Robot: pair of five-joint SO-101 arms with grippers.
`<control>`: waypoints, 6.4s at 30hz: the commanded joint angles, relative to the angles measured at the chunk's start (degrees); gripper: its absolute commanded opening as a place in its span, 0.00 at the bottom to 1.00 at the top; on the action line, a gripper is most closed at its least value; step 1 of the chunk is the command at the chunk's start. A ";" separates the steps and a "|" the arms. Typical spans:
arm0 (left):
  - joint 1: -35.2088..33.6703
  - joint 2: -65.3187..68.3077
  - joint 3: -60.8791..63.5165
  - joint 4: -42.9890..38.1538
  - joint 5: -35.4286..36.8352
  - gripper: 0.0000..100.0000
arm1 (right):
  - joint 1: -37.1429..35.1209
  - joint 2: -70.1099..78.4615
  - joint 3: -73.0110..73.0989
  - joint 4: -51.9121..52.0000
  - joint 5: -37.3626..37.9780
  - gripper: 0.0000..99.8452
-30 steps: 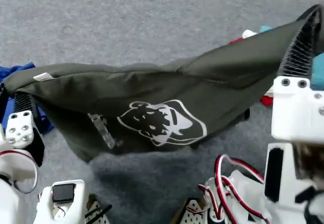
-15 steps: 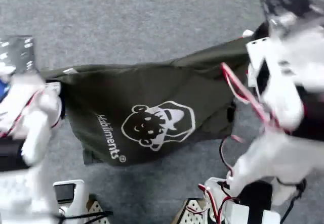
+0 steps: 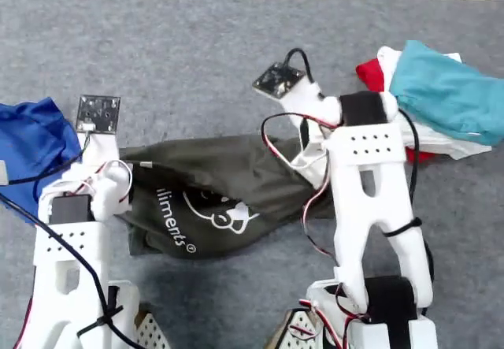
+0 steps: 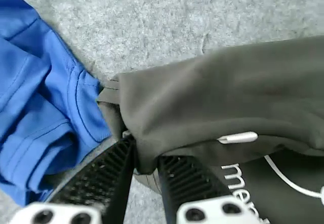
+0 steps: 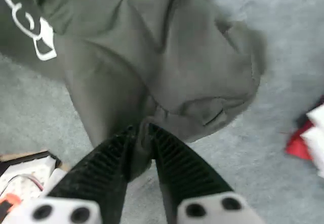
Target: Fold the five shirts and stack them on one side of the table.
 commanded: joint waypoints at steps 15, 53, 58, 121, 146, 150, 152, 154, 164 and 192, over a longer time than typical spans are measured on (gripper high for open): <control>-0.18 -0.84 21.10 -26.81 1.67 0.02 | 12.00 -0.92 -1.80 -6.15 40.70 0.22; -4.92 -0.22 21.89 -34.64 11.60 0.02 | -3.30 -52.79 64.57 -29.80 40.26 0.04; -4.92 -0.22 21.89 -34.55 11.60 0.02 | -2.51 -48.31 61.67 -35.08 40.26 0.05; -4.84 -0.22 21.98 -34.46 11.52 0.02 | 13.67 -44.09 62.90 -47.91 71.91 0.26; -3.52 -0.13 21.98 -34.81 11.43 0.02 | 15.69 -77.67 82.68 -49.76 79.56 0.17; -3.43 -0.13 21.98 -34.81 11.43 0.02 | 13.23 -87.34 77.67 -30.51 74.20 0.17; -3.43 -0.13 21.98 -34.73 11.43 0.02 | 11.03 -92.09 75.47 -21.80 70.68 0.17; -3.43 -0.13 21.98 -34.64 11.43 0.02 | 9.45 -94.90 74.59 -18.20 67.60 0.17; -3.43 -0.22 22.51 -34.81 11.43 0.02 | 4.00 -94.29 74.77 -22.42 62.24 0.17; -3.43 -0.22 22.51 -34.81 11.43 0.02 | 2.77 -94.11 82.68 -33.58 64.26 0.17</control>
